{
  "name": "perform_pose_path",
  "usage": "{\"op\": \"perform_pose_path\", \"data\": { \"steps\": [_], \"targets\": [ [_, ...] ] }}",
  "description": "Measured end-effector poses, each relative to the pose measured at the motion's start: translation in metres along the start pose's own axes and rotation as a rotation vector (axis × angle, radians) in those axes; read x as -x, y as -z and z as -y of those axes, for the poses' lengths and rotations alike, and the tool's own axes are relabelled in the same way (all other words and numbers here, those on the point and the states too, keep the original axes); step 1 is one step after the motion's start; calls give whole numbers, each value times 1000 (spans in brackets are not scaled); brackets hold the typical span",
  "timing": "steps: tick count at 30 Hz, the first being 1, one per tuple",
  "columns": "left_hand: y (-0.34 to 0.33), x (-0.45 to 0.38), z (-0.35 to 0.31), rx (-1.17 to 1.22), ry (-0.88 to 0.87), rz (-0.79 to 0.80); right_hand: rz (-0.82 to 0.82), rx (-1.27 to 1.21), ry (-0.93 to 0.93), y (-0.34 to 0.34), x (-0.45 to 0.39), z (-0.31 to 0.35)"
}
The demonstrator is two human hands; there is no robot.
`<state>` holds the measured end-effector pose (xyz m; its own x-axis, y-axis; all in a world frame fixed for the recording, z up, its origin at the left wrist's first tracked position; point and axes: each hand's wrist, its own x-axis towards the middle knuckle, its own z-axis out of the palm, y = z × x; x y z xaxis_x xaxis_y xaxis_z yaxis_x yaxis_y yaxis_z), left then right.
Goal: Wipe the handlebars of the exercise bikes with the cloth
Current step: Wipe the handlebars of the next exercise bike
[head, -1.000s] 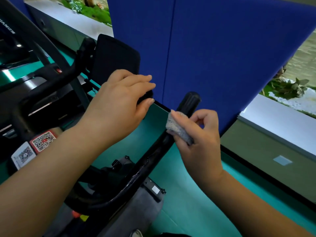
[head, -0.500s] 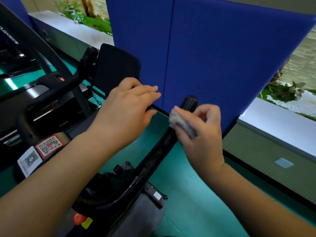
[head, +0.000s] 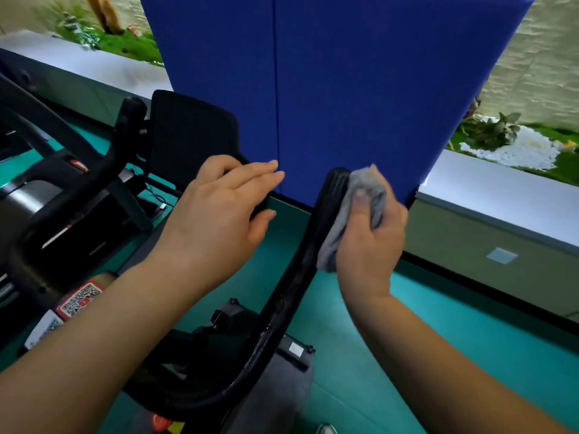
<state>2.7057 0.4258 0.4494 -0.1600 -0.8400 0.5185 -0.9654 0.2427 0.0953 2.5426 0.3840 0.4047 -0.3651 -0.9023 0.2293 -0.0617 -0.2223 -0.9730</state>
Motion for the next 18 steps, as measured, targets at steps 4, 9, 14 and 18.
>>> {"op": "perform_pose_path", "data": {
  "steps": [4, 9, 14, 18],
  "targets": [
    [-1, 0, 0, -9, 13, -3, 126, -231, -275, -9, -29, 3],
    [-3, 1, -2, -4, 28, -7, 232, -269, -469, 4, 24, -18],
    [-2, -2, -2, 1, 40, 8, 269, -329, -480, 0, -2, -2],
    [-5, -1, -2, 9, 44, -6, 274, -259, -573, -4, -15, 5]
  ]
}}
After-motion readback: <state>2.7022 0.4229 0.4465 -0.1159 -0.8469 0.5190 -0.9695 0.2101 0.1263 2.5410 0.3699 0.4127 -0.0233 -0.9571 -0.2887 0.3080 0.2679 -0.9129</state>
